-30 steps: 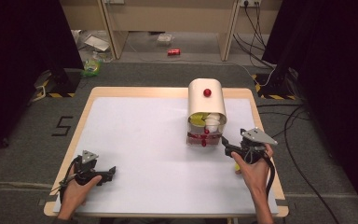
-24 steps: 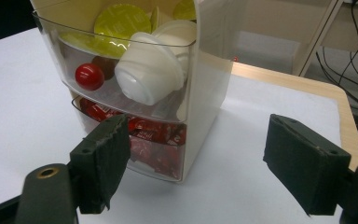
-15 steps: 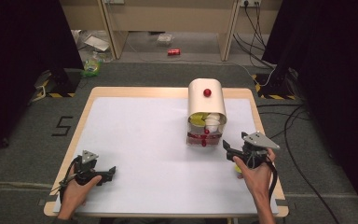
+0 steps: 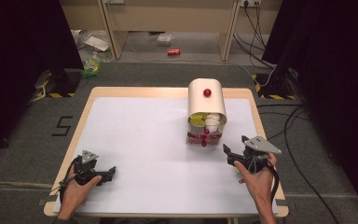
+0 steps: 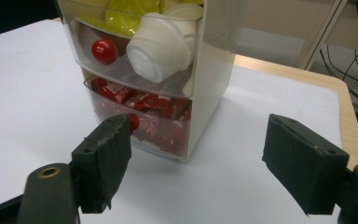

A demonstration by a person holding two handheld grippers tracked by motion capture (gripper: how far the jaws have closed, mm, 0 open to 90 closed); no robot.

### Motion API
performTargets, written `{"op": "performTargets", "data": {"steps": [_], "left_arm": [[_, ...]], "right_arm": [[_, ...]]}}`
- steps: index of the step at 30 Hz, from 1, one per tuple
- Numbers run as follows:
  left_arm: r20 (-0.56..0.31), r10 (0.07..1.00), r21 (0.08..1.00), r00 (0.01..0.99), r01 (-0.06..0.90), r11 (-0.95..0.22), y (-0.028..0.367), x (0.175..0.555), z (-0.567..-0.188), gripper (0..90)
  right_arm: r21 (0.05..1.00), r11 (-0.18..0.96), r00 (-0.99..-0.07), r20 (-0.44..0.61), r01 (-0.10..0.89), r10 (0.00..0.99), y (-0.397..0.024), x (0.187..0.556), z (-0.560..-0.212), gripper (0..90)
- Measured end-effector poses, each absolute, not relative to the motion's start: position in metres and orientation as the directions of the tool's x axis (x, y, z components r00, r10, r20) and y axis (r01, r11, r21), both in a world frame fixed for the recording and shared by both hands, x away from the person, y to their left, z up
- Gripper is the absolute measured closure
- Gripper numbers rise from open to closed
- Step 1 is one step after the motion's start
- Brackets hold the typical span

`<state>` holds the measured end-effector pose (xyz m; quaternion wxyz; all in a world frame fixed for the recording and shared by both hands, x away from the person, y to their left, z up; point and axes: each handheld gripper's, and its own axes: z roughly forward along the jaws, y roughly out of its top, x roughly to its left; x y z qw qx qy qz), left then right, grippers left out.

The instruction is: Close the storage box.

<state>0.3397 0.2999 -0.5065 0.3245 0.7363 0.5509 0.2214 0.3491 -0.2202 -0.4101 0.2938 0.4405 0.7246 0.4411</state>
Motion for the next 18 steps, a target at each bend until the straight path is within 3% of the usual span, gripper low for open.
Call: {"op": "performTargets", "data": {"steps": [7,18], "left_arm": [[-0.030,0.955,0.721,0.296,0.668,-0.185,0.300,0.340,-0.506,0.0],[-0.029,0.955,0.721,0.295,0.668,-0.185,0.300,0.340,-0.506,0.0]], "right_arm": [[0.887,0.223,-0.438,-0.027,0.403,0.899,-0.225,0.340,-0.416,16.0],[0.879,0.223,-0.443,-0.015,0.421,0.896,-0.237,0.327,-0.426,15.8]]}}
